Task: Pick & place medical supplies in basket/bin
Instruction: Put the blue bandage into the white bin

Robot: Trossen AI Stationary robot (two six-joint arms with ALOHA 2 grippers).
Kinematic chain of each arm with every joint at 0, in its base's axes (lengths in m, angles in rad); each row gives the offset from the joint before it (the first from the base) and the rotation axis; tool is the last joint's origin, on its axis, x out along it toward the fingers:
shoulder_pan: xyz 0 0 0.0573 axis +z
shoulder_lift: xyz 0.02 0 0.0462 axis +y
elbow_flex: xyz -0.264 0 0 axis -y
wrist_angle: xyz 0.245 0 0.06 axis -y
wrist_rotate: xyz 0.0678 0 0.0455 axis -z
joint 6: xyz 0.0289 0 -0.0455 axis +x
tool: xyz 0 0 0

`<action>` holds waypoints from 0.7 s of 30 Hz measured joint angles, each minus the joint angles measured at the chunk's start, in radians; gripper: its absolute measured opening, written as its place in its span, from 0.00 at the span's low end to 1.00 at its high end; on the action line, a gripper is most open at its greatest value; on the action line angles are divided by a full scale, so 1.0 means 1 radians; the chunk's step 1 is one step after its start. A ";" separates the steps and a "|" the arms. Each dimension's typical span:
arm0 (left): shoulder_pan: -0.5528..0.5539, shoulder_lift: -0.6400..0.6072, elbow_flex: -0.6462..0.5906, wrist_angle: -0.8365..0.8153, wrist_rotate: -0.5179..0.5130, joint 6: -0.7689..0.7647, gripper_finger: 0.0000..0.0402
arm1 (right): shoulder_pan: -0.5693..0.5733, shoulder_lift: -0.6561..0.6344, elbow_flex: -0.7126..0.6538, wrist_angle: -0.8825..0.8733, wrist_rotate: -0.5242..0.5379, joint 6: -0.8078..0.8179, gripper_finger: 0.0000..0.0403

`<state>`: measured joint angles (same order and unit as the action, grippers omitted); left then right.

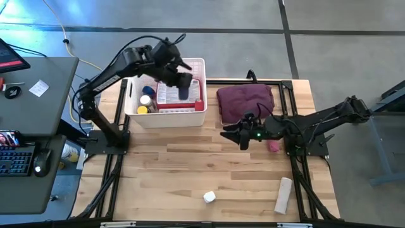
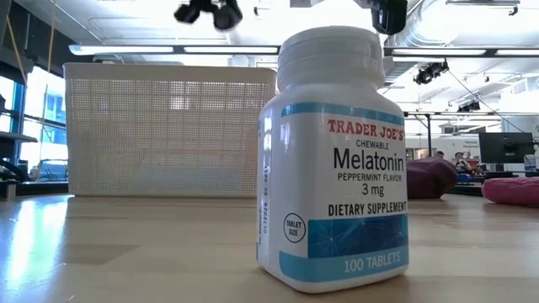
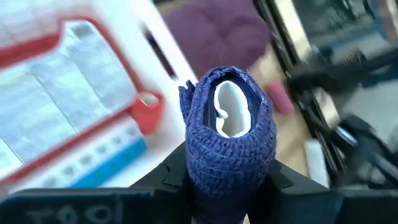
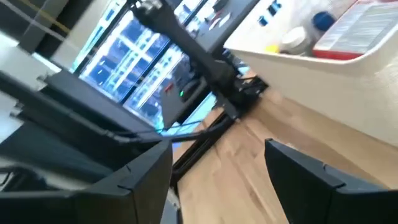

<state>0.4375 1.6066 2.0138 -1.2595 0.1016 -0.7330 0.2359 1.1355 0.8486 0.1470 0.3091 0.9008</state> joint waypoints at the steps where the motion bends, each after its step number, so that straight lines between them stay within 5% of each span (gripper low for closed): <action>1: 0.023 0.000 -0.035 0.028 0.004 0.003 0.34 | 0.000 0.000 0.000 0.000 0.012 0.005 0.61; 11: 0.228 0.004 -0.514 0.284 0.216 -0.032 0.35 | 0.000 0.000 0.000 -0.002 0.047 0.074 0.61; 21: 0.196 0.034 -0.644 0.448 0.236 -0.065 0.35 | 0.000 0.002 0.001 -0.057 0.152 0.152 0.61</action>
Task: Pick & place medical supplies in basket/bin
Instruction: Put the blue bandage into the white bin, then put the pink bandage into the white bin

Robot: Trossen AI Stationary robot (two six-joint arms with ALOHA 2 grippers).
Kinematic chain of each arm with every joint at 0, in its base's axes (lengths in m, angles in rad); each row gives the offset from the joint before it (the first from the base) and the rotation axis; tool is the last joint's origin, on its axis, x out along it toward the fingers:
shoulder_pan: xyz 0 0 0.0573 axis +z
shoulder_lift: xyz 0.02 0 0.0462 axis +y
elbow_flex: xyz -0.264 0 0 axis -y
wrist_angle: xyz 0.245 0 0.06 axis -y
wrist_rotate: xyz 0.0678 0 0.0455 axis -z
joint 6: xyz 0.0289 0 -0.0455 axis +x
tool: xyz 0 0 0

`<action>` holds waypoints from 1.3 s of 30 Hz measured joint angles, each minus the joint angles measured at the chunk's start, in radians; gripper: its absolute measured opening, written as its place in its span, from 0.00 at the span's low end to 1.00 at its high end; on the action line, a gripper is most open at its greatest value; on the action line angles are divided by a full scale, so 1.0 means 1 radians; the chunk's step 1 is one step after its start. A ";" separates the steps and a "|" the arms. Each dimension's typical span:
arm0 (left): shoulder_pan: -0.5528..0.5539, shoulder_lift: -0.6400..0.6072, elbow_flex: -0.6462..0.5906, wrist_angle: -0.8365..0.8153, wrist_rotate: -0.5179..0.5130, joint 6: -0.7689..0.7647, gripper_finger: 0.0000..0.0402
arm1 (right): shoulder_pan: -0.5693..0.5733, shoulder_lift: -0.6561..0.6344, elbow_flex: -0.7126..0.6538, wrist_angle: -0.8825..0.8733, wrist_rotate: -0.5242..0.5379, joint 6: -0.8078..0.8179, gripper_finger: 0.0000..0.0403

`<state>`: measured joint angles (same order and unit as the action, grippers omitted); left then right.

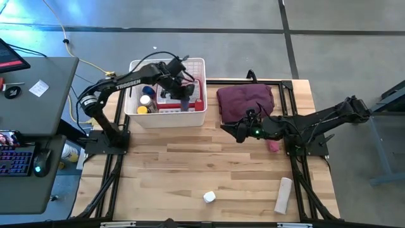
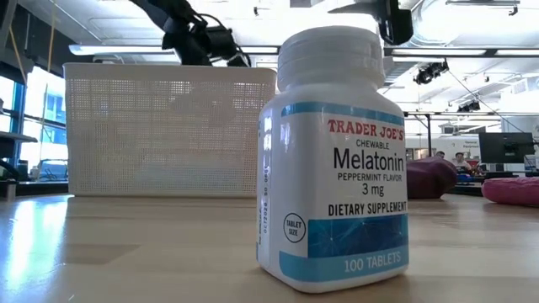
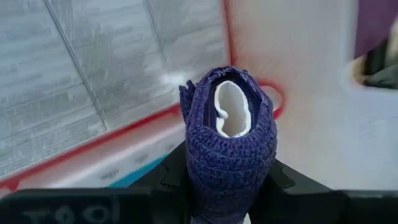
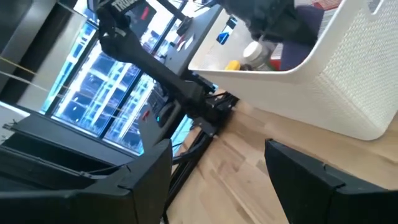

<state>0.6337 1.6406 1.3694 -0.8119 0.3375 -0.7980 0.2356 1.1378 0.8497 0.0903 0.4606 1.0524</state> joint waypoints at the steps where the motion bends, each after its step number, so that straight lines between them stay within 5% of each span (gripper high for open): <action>1: -0.002 0.010 0.000 0.000 0.000 0.001 0.35 | 0.000 0.000 0.000 0.001 0.002 0.004 0.61; 7: -0.006 0.042 0.001 0.005 0.005 0.008 0.39 | 0.000 0.000 0.000 0.002 0.004 0.006 0.61; 20: -0.021 0.043 0.001 0.058 0.069 0.008 0.69 | 0.001 0.000 0.000 -0.012 -0.028 0.031 0.61; 30: -0.025 0.026 0.030 0.036 0.189 0.012 0.91 | 0.001 -0.003 0.000 -0.401 -0.144 0.244 0.61; 39: -0.032 -0.044 0.236 -0.006 0.205 0.054 0.95 | -0.029 -0.069 0.000 -0.873 -0.190 0.338 0.61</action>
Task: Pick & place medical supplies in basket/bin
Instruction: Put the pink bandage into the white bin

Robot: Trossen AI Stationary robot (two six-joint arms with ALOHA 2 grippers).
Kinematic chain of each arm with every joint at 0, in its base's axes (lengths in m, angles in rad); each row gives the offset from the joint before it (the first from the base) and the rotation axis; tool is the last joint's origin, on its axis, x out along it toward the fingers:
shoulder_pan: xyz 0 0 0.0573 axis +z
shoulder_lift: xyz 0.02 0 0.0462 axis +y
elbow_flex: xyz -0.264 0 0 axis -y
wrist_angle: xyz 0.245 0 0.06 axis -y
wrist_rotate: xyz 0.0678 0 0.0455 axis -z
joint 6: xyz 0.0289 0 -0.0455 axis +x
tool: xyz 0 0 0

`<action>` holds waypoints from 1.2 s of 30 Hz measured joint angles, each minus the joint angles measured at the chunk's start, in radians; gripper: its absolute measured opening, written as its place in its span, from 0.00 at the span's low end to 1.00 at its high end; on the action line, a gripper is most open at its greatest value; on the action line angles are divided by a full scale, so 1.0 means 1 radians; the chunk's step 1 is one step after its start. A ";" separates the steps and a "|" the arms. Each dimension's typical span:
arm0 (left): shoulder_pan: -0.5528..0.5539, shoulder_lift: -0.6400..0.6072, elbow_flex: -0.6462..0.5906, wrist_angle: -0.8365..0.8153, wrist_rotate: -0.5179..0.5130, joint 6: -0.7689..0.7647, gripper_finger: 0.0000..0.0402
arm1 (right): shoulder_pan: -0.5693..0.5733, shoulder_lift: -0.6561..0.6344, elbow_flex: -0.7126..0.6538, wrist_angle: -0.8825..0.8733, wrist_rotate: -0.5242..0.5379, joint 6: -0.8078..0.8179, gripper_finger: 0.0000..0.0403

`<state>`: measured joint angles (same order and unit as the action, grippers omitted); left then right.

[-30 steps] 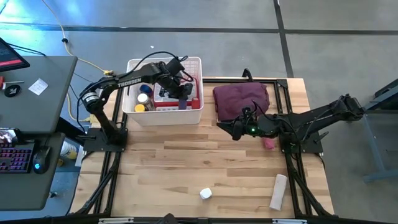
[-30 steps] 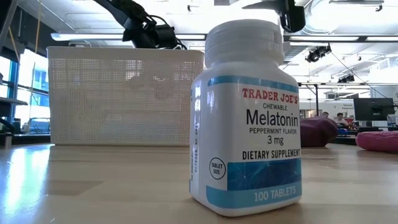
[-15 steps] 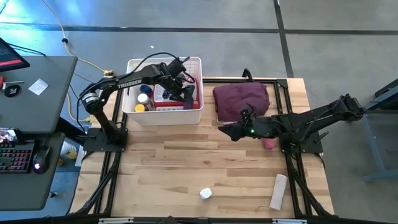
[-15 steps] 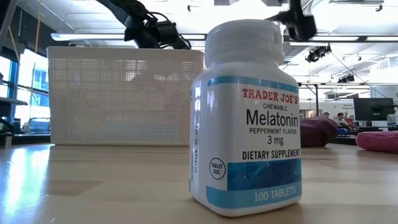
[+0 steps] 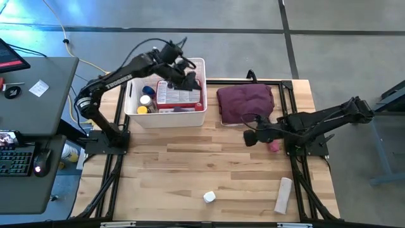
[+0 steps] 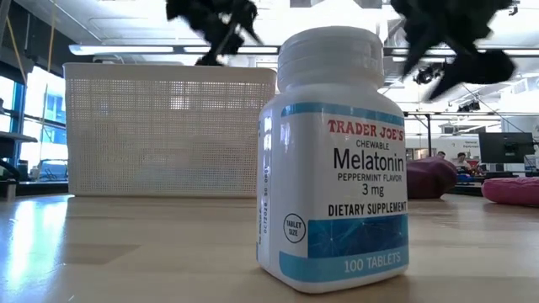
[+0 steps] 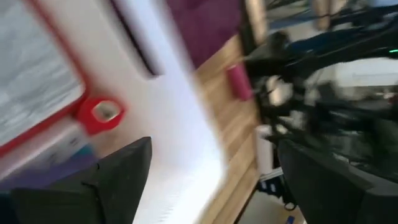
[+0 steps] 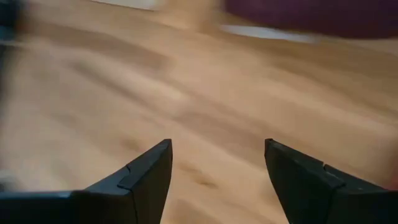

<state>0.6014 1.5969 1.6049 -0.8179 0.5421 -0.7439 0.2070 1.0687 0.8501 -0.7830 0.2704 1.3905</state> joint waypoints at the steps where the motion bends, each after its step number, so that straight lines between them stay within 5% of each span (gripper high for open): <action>1: -0.006 -0.006 0.029 0.000 -0.010 -0.002 0.94 | -0.011 -0.005 0.000 -0.076 -0.002 0.009 0.61; 6: -0.042 -0.022 0.201 0.011 -0.031 0.021 0.91 | -0.080 -0.001 -0.023 -0.371 -0.060 0.020 0.61; 13: -0.209 -0.021 0.371 0.016 -0.110 0.044 0.90 | -0.141 0.000 -0.174 -0.328 -0.215 -0.016 0.61; 27: -0.516 -0.019 0.443 0.007 -0.205 0.120 0.90 | -0.199 0.005 -0.237 -0.275 -0.194 -0.046 0.61; 36: -0.570 -0.019 0.443 -0.010 -0.205 0.235 0.90 | -0.242 0.005 -0.225 -0.279 -0.263 -0.055 0.61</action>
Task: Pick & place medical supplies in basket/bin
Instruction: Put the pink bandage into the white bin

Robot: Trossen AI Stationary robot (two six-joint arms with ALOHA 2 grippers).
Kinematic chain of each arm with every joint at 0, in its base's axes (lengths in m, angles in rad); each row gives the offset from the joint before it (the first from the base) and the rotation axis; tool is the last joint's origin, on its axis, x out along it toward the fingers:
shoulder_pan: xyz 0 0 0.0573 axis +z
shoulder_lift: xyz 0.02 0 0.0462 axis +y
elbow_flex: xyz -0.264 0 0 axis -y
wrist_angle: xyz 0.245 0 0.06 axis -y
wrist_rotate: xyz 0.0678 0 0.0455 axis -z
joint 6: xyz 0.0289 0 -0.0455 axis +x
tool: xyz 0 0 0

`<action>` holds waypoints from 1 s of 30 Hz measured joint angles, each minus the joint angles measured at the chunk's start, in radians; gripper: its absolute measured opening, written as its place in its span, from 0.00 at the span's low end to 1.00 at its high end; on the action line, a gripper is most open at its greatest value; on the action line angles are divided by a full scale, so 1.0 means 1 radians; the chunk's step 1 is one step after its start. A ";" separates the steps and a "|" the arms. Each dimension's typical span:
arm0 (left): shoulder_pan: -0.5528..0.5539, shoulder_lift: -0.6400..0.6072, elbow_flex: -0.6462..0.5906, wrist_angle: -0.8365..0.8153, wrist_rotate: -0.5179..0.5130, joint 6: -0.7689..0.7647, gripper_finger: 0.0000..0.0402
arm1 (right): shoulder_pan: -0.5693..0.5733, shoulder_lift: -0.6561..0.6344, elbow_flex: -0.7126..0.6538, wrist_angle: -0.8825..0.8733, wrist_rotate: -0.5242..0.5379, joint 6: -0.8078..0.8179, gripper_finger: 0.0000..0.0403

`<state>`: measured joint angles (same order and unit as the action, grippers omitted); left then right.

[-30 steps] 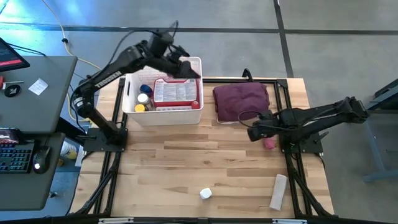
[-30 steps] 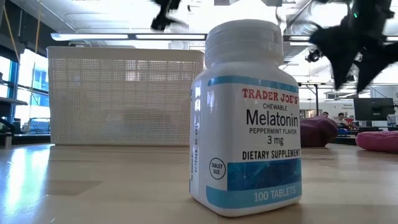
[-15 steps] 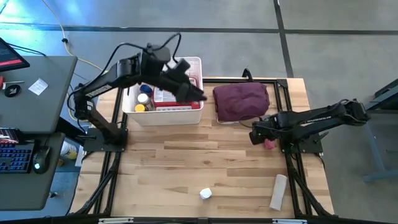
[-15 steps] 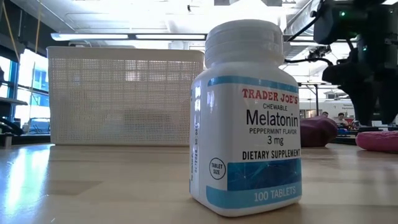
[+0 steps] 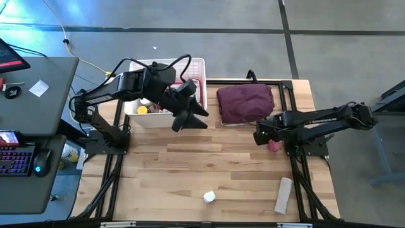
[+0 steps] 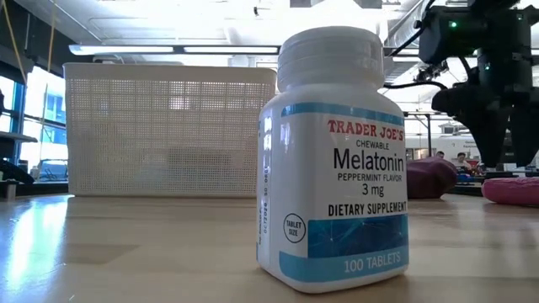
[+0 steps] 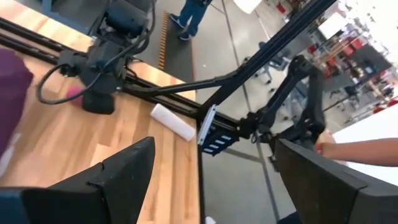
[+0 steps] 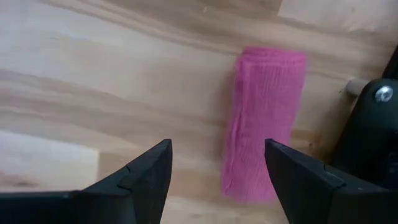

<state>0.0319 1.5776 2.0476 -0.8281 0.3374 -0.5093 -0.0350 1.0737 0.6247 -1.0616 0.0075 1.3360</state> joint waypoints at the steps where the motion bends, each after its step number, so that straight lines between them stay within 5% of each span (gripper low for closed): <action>1: 0.001 0.000 0.000 -0.009 -0.001 0.012 0.90 | -0.002 0.000 0.009 -0.004 -0.012 0.000 0.61; 11: 0.038 0.000 0.000 -0.082 0.024 0.156 0.90 | -0.062 0.033 0.120 -0.081 -0.043 -0.033 0.61; 22: 0.110 0.000 -0.001 -0.146 0.067 0.244 0.90 | -0.096 0.424 0.443 -0.205 0.020 -0.384 0.58; 30: 0.140 -0.020 0.000 -0.211 0.072 0.252 0.90 | -0.199 0.581 0.371 -0.258 -0.016 -0.480 0.54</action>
<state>0.1722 1.5573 2.0476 -1.0389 0.4091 -0.2577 -0.2336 1.6546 0.9954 -1.3199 -0.0090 0.8560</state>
